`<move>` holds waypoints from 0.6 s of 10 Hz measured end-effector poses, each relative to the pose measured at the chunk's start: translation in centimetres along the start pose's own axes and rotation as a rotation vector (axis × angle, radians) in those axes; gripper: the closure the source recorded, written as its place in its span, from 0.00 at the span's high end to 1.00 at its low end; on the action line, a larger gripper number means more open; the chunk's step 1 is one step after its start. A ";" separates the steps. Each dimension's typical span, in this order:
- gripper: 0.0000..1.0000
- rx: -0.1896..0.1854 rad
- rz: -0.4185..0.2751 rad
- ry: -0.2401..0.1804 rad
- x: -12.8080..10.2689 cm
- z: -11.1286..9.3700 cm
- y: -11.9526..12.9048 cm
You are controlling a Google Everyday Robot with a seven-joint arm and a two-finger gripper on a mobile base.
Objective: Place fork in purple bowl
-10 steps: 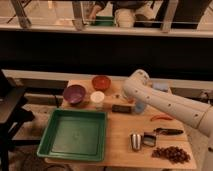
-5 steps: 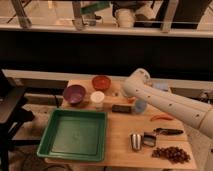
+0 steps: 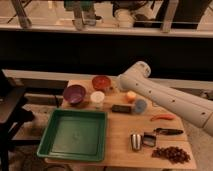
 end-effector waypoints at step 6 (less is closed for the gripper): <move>0.02 0.012 -0.138 -0.134 -6.1 -0.1 -0.9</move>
